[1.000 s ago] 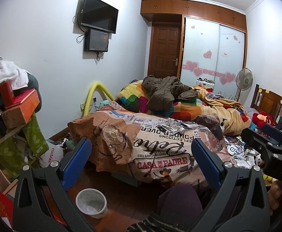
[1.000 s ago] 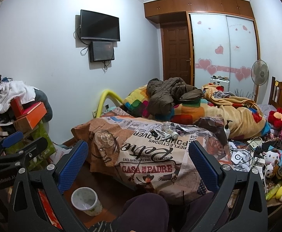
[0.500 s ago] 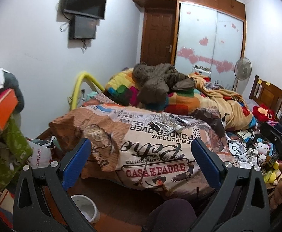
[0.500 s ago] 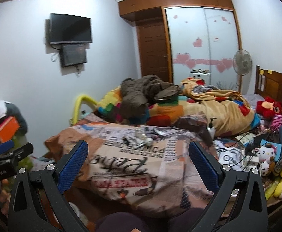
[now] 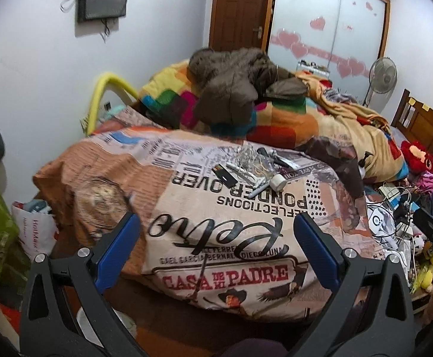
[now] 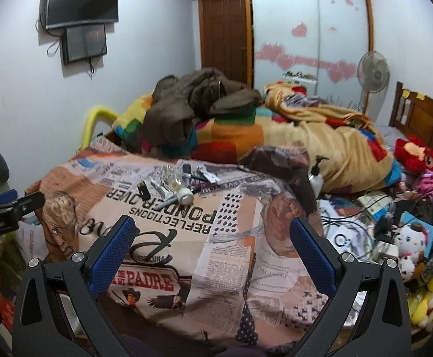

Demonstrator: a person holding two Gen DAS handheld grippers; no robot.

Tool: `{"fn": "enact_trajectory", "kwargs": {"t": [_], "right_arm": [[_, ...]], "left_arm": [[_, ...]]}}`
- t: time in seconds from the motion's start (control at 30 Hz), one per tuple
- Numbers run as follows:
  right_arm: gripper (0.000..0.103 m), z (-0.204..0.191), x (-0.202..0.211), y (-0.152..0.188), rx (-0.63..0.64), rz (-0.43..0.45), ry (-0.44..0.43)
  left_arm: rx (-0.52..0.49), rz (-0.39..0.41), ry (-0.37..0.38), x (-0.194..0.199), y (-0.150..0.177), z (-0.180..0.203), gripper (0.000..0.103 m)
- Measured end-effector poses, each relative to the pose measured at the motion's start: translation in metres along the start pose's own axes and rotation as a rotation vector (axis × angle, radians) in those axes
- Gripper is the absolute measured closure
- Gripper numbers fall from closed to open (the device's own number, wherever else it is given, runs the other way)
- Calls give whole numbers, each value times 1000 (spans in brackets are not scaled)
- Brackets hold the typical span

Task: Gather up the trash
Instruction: 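Grasp the black TRAINER card with the left tool while the right tool grasps the white tape roll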

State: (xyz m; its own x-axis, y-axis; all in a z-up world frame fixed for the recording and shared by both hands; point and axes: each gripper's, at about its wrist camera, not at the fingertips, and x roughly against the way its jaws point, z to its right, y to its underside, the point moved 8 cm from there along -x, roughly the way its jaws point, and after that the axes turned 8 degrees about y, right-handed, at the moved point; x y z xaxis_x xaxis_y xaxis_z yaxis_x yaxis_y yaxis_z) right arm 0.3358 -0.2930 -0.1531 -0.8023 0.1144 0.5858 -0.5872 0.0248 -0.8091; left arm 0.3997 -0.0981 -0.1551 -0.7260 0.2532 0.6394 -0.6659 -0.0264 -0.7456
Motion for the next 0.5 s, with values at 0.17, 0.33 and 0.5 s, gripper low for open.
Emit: {"fn": "enact_trajectory", "kwargs": {"t": [0.17, 0.33, 0.5], "right_arm": [[0, -6, -45, 0, -4, -69, -70], [8, -15, -95, -2, -22, -142, -141], [21, -25, -144, 2, -55, -226, -200]], "left_arm": [[13, -53, -1, -57, -4, -1, 0], [11, -97, -3, -107, -4, -6, 0], [47, -149, 9, -157, -4, -16, 10]]}}
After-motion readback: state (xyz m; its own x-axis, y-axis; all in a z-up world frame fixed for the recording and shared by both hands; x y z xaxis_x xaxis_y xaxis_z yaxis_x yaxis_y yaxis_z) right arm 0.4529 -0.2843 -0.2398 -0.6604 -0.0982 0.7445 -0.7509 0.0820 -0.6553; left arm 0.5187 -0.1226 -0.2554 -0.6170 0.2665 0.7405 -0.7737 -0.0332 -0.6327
